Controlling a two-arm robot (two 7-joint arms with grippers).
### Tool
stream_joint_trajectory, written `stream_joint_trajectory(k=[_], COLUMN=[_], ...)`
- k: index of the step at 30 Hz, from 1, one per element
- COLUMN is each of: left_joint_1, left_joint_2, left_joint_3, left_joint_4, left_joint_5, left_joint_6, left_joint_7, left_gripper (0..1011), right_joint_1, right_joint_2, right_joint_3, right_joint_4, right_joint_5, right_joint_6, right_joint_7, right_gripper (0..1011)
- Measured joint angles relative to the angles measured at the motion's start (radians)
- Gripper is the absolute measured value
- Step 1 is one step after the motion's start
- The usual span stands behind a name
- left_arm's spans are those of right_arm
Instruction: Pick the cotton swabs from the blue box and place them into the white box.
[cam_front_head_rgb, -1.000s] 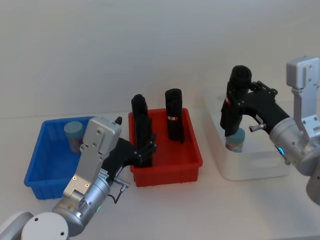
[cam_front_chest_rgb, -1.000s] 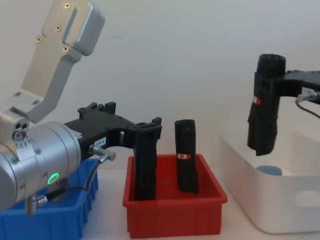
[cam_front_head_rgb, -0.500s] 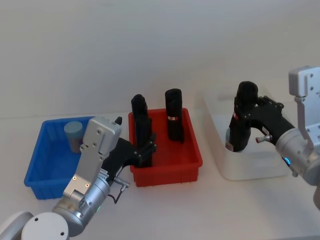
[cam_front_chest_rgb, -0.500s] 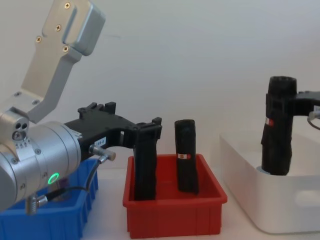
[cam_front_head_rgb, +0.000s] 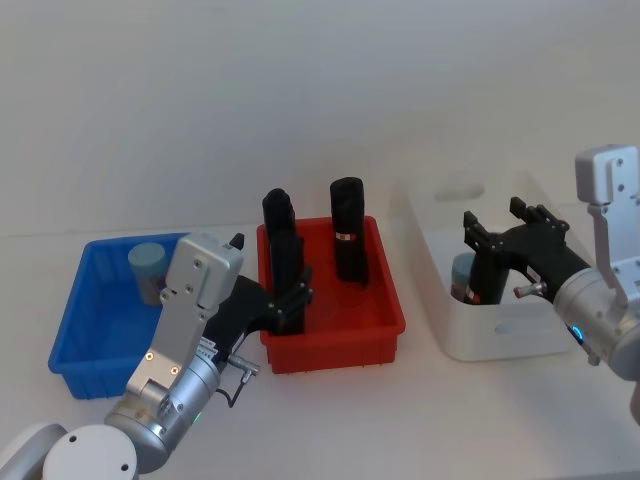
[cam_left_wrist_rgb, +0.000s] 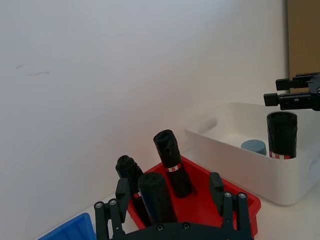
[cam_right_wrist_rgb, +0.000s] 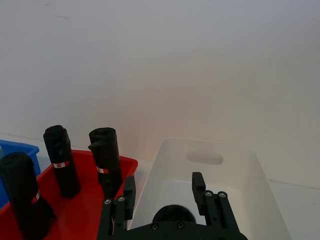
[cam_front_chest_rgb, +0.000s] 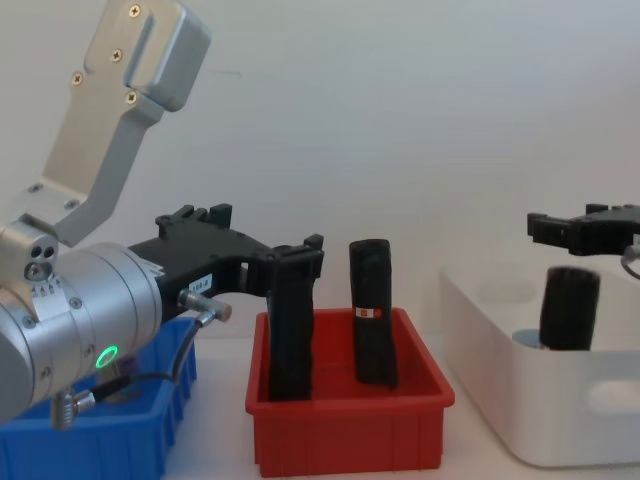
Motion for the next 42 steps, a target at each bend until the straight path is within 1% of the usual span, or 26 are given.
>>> stream_joint_trajectory(k=[1, 2, 3, 5, 8, 9, 11, 12, 27, 42], left_joint_1=[0.000, 0.000, 0.000, 0.000, 0.000, 0.000, 0.000, 0.000, 0.000, 0.000], left_joint_2=[0.000, 0.000, 0.000, 0.000, 0.000, 0.000, 0.000, 0.000, 0.000, 0.000], left_joint_3=[0.000, 0.000, 0.000, 0.000, 0.000, 0.000, 0.000, 0.000, 0.000, 0.000], left_joint_4=[0.000, 0.000, 0.000, 0.000, 0.000, 0.000, 0.000, 0.000, 0.000, 0.000], left_joint_5=[0.000, 0.000, 0.000, 0.000, 0.000, 0.000, 0.000, 0.000, 0.000, 0.000], left_joint_6=[0.000, 0.000, 0.000, 0.000, 0.000, 0.000, 0.000, 0.000, 0.000, 0.000], left_joint_7=[0.000, 0.000, 0.000, 0.000, 0.000, 0.000, 0.000, 0.000, 0.000, 0.000], left_gripper=[1004, 1004, 1004, 1004, 1004, 1004, 1004, 1004, 1004, 1004], right_joint_1=[-0.001, -0.001, -0.002, -0.003, -0.004, -0.005, -0.006, -0.007, -0.016, -0.020], right_joint_2=[0.000, 0.000, 0.001, 0.001, 0.001, 0.002, 0.002, 0.002, 0.006, 0.008], right_joint_3=[0.000, 0.000, 0.000, 0.001, 0.001, 0.001, 0.001, 0.001, 0.003, 0.004], right_joint_4=[0.000, 0.000, 0.000, 0.000, -0.002, -0.003, -0.005, -0.006, -0.024, -0.031], right_joint_5=[0.000, 0.000, 0.000, 0.000, -0.001, -0.001, -0.002, -0.002, -0.005, -0.005], right_joint_6=[0.000, -0.001, -0.001, -0.004, -0.008, -0.011, -0.015, -0.016, -0.037, -0.044], right_joint_7=[0.001, 0.001, 0.002, 0.004, 0.006, 0.007, 0.009, 0.010, 0.019, 0.022], right_gripper=[697, 697, 756, 788, 903, 915, 979, 993, 1002, 1002])
